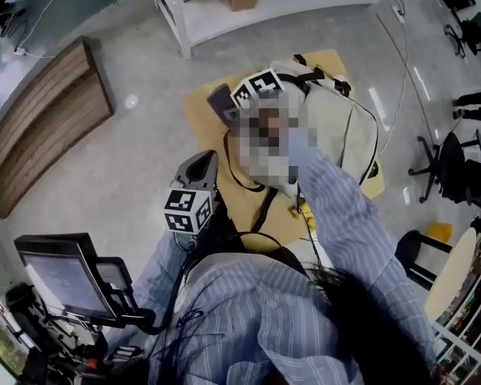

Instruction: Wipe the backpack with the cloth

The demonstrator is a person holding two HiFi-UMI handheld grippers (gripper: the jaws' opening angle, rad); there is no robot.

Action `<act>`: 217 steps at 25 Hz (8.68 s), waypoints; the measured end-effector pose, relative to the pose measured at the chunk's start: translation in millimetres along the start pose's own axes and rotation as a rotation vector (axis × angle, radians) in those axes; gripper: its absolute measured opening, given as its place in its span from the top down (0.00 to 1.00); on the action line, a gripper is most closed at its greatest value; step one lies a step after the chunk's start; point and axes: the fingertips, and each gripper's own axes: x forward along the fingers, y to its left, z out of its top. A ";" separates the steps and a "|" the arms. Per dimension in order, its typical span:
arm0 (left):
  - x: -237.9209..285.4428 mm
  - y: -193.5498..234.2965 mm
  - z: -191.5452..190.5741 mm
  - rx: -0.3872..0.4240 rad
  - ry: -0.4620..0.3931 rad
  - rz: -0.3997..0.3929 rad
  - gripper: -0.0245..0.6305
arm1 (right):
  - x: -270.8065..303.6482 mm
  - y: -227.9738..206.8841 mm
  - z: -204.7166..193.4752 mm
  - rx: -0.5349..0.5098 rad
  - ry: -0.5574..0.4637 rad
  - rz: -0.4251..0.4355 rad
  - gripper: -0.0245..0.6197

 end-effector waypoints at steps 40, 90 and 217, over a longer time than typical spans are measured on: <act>21.8 -54.5 4.3 0.034 0.006 -0.095 0.96 | -141.6 -184.5 34.6 -0.351 0.091 -0.469 0.82; 43.0 -118.2 -1.5 0.150 0.110 -0.299 0.96 | -225.1 -204.3 -80.7 -0.019 -0.086 -0.423 0.82; 90.6 -206.1 -31.3 0.252 0.259 -0.543 0.96 | -277.7 -254.7 -235.2 0.352 -0.135 -0.516 0.82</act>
